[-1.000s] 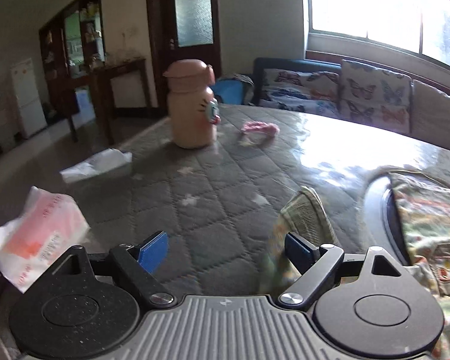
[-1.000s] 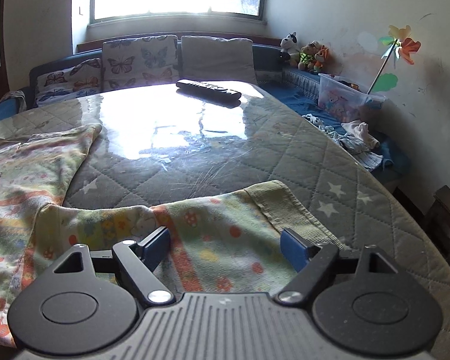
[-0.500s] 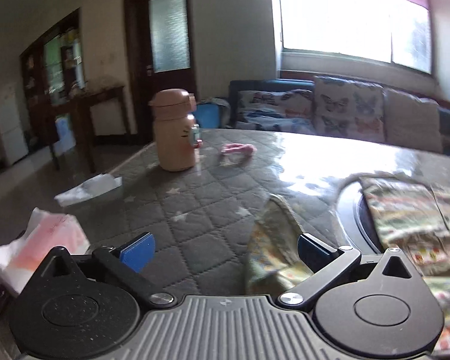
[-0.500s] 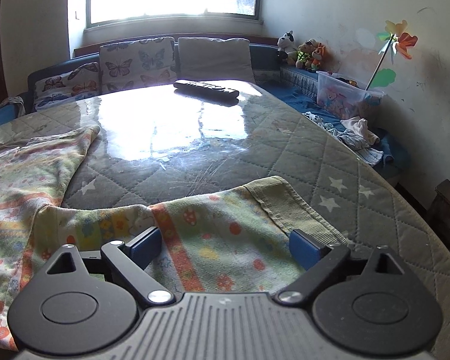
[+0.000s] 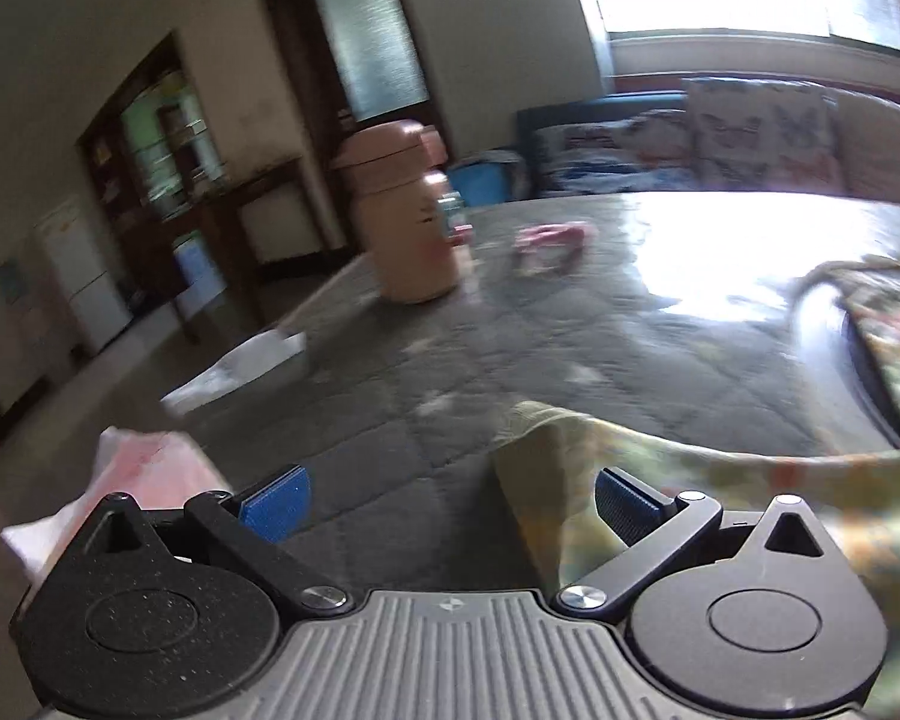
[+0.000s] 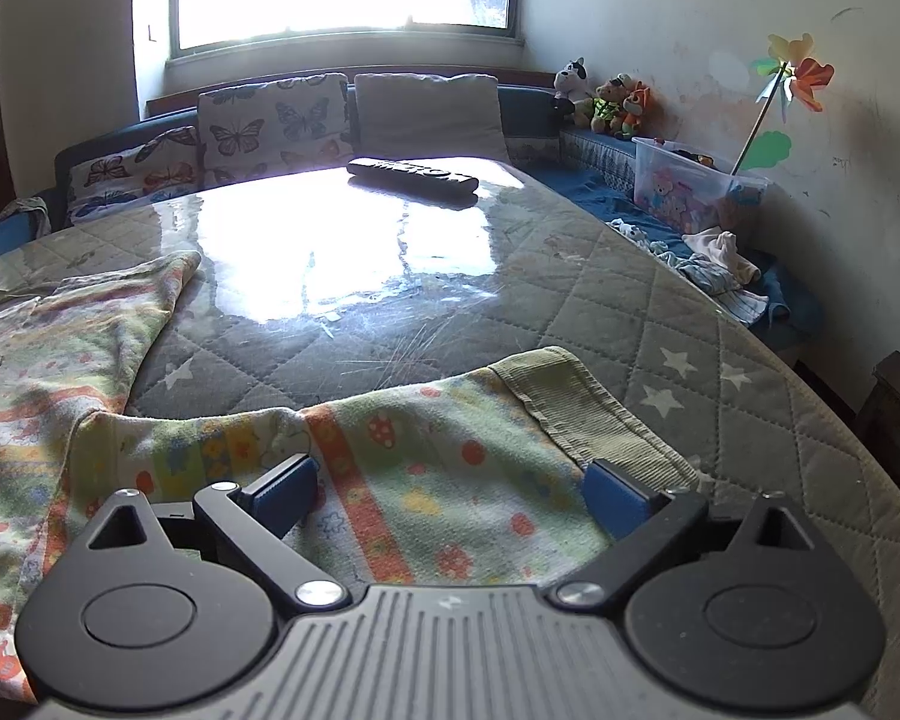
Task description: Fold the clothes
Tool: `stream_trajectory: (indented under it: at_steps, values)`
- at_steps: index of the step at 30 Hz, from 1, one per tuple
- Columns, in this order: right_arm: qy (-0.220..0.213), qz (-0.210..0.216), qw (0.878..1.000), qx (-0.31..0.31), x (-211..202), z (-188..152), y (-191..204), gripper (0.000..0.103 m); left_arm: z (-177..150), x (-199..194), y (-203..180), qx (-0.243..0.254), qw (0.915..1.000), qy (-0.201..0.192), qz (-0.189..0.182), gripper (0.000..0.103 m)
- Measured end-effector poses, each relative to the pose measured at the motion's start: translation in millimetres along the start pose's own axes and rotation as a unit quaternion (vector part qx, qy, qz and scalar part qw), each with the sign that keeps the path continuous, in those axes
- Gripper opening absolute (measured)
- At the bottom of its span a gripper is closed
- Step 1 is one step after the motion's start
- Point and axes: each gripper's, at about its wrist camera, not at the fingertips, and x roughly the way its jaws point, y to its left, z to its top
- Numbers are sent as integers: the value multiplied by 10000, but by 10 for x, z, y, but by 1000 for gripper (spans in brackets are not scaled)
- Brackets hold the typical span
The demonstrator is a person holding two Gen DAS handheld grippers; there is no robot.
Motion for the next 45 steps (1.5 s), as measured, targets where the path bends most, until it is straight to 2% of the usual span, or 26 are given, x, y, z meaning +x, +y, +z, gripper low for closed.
stream_trajectory:
  at_steps: [3, 6, 11, 16, 20, 23, 29, 39, 45]
  values:
    - [6, 13, 10000, -1, 3, 0, 1, 98, -26, 54, 186, -201, 9995, 163, 171, 103]
    - [12, 26, 10000, -4, 6, 0, 1, 98, -64, 10, 239, -203, 9997, 125, 45, 103]
    - [55, 68, 10000, 10, -1, -5, -16, 98, -95, -33, 110, 114, 9999, 68, -41, 103]
    - [98, 38, 9999, -40, -31, -3, -23, 98, -5, -292, -97, 251, 9978, -208, -576, 103]
    - [93, 109, 9998, -155, -87, -3, 38, 98, 37, -467, -365, 455, 9910, -316, -1222, 103]
    - [46, 278, 9993, -263, -165, 0, 121, 98, 9, -555, -598, 688, 9840, -352, -1606, 103]
    - [-75, 818, 9948, -601, -367, 25, 382, 98, -145, -679, -922, 1177, 9732, -395, -1937, 103]
    - [-33, 1864, 9725, -1398, -542, -95, 1042, 98, -462, -862, -913, 1667, 9616, -412, -2140, 103]
    - [161, 2042, 9626, -1774, -547, -240, 1251, 98, -536, -948, -835, 1824, 9561, -372, -2263, 103]
